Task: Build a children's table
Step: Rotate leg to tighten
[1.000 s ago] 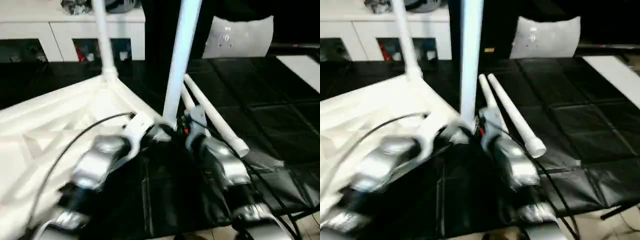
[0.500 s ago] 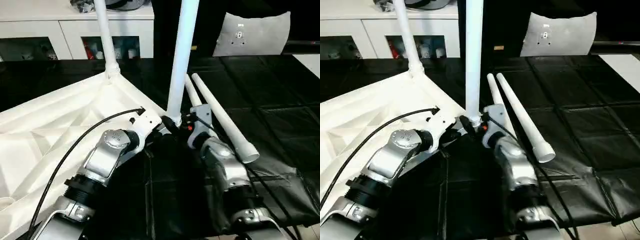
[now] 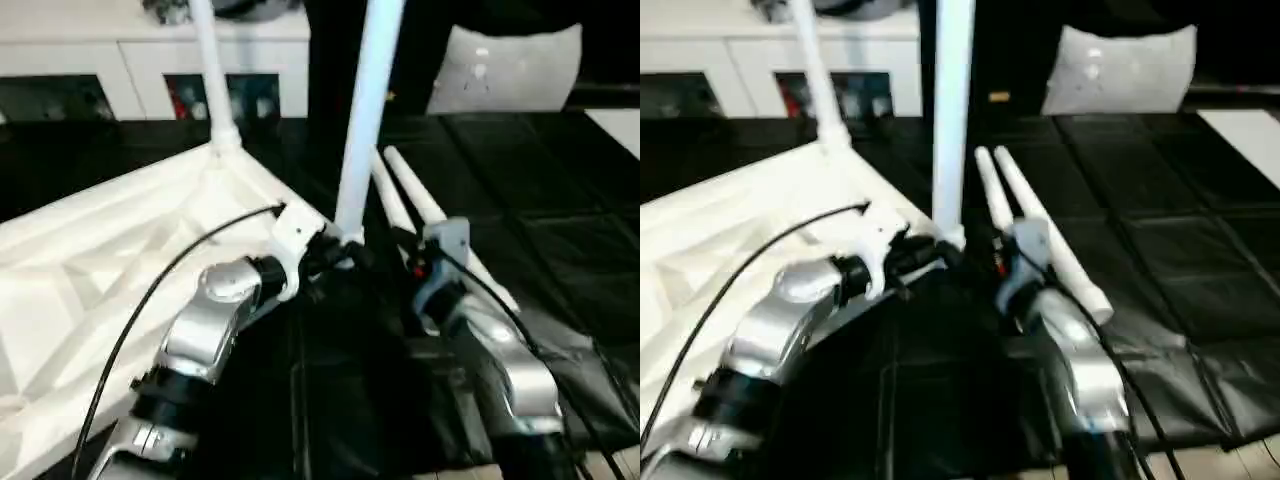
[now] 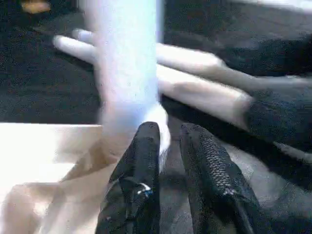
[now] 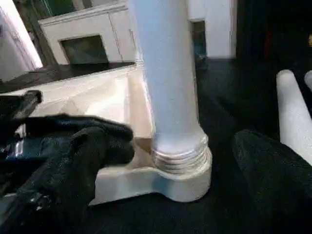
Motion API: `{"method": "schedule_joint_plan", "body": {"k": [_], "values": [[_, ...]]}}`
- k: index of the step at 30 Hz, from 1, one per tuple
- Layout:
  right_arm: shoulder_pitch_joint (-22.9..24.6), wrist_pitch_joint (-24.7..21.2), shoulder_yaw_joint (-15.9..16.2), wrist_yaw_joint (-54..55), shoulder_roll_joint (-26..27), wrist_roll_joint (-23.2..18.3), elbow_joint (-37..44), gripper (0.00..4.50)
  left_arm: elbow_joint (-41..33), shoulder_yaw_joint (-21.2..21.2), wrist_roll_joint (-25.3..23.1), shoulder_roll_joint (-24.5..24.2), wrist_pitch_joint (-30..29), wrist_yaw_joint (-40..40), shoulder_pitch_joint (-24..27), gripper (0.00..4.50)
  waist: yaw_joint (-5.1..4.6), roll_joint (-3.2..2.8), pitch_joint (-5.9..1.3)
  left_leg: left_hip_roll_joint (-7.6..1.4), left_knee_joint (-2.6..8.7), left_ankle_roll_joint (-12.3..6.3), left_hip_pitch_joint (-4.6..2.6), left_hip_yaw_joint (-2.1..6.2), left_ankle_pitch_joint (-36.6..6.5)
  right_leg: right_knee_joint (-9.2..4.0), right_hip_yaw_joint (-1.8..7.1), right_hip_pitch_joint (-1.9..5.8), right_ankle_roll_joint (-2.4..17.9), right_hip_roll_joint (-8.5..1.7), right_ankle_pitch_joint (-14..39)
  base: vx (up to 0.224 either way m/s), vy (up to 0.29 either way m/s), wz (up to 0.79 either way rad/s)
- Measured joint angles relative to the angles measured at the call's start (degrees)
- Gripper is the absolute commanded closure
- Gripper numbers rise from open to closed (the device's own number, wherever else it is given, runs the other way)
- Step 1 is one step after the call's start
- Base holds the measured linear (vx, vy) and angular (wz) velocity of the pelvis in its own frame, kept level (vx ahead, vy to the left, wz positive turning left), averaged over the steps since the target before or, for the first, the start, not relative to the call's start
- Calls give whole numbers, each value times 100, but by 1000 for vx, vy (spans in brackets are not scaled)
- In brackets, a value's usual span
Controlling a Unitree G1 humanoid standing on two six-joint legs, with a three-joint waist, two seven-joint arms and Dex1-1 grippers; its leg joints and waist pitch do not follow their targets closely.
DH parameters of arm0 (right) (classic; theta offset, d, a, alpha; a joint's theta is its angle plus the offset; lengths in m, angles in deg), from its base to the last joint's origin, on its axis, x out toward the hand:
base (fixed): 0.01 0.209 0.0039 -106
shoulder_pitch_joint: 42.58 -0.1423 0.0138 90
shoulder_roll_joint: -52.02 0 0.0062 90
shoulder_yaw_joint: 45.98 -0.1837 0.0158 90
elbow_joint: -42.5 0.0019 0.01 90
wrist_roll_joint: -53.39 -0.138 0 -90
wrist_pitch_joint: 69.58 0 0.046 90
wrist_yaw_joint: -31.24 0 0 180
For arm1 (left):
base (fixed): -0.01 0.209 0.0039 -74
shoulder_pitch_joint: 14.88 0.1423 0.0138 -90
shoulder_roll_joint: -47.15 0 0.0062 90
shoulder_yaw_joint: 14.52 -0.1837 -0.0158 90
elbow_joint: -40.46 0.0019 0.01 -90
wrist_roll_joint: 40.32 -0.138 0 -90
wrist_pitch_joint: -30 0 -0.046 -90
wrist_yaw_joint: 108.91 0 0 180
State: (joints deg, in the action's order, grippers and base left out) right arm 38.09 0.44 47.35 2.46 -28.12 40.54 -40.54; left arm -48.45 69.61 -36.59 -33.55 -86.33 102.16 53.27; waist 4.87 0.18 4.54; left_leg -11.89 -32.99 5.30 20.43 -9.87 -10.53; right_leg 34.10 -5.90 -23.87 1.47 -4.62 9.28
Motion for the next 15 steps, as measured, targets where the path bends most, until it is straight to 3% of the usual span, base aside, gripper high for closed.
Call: {"method": "schedule_joint_plan", "body": {"k": [1,2,4,5,8,10,12,15], "values": [[179,-32,175,-53,-93,30,234,0,-307,131,43,40,-38,-148,219,365,-5,0,-3,-1,0,-1,-12,0,-1,0,3,11,-5,4,4,0,0,0],[331,-126,337,-60,-143,114,371,0,-582,223,55,22,-98,-291,398,365,-17,3,-7,5,-1,-2,15,55,1,-5,-49,25,-5,-6,5,0,0,0],[452,-241,447,-30,-125,180,412,0,-904,276,49,17,-118,-420,596,365,-30,5,-7,15,-37,-18,96,192,16,-23,-209,63,4,-40,13,-11,-13,15],[500,-304,485,10,-96,180,474,0,-1160,269,36,27,-123,-506,783,365,-43,-16,-11,35,-79,-44,175,308,32,-35,-353,100,6,-77,26,-30,-18,51],[528,-432,551,117,-8,172,656,0,-1643,334,14,167,-268,-777,1271,365,-27,-17,-7,32,-137,-60,286,498,43,-98,-610,222,5,-114,32,-28,-14,50],[526,-446,561,161,43,144,707,0,-1868,429,-28,234,-356,-957,1535,365,-4,-12,-1,38,-154,-57,306,592,43,-99,-698,302,-17,-151,58,-22,-12,46],[509,-444,567,160,4,137,750,0,-2065,480,-179,176,-412,-1129,1709,365,-6,5,-3,111,-141,-57,361,659,42,-88,-700,342,-43,-183,87,-20,-11,53],[471,-442,609,55,-156,139,740,0,-2287,513,-365,30,-744,-1402,1866,365,13,16,4,186,-119,-57,385,720,42,-74,-707,436,-97,-218,142,-19,-7,54]]}}
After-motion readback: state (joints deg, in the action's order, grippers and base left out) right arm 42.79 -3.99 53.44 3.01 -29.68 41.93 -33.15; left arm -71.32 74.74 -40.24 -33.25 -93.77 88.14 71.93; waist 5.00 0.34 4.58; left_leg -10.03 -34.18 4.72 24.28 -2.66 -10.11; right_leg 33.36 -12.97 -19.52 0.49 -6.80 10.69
